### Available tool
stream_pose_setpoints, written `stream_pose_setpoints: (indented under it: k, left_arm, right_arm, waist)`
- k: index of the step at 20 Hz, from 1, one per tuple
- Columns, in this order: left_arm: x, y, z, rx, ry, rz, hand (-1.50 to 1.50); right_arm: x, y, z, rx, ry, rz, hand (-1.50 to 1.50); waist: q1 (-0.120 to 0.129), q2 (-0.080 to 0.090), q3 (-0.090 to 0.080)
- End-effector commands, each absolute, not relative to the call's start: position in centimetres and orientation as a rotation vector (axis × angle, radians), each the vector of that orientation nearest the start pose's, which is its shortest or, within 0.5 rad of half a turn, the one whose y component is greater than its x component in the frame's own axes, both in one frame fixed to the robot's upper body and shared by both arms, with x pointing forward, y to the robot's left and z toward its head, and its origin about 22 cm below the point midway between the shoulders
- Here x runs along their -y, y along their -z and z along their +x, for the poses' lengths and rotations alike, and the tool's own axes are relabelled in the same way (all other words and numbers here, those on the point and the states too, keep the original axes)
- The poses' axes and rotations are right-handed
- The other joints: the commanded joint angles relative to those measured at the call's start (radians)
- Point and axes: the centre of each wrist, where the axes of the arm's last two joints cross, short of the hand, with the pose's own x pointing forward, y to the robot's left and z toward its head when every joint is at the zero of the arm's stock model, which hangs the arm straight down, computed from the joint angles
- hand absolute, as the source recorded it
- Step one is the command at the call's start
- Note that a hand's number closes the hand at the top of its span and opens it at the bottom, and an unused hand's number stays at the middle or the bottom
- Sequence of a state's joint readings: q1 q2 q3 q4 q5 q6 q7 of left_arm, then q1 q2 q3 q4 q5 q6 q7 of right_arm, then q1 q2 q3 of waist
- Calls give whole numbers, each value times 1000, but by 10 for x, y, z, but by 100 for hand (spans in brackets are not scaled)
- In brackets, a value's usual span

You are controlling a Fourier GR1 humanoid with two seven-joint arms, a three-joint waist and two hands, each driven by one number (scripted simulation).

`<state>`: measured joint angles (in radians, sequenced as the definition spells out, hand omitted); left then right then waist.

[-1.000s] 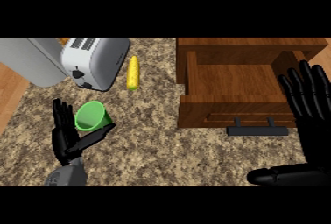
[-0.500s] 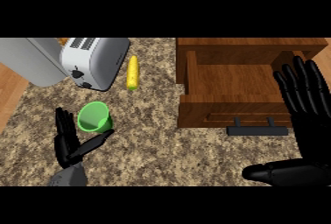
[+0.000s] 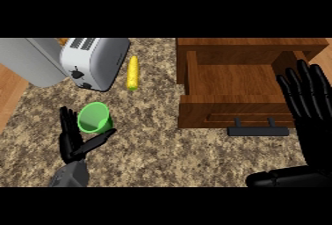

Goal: Pick up the cup, place it into the drawer and close the drawer

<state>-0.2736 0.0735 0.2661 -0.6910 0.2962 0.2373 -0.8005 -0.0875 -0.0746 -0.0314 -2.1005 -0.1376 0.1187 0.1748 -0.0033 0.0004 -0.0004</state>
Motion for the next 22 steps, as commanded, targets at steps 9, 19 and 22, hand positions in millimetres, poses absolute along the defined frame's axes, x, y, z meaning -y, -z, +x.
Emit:
stream_pose_setpoints:
  k: [9, 19, 22]
  left_arm:
    - [-274, 137, 280, 1711, -529, 307, -150]
    - [-270, 145, 272, 1775, -532, 118, -150]
    - [-261, 136, 291, 1804, -588, 64, 150]
  right_arm:
    - [232, -146, 225, 2002, -144, 186, -150]
    - [238, -165, 224, 2010, -116, 167, -150]
    - [235, -135, 224, 2002, -131, 180, -150]
  waist:
    - [-5, 2, 0]
    - [-2, 0, 0]
    - [-8, 3, -1]
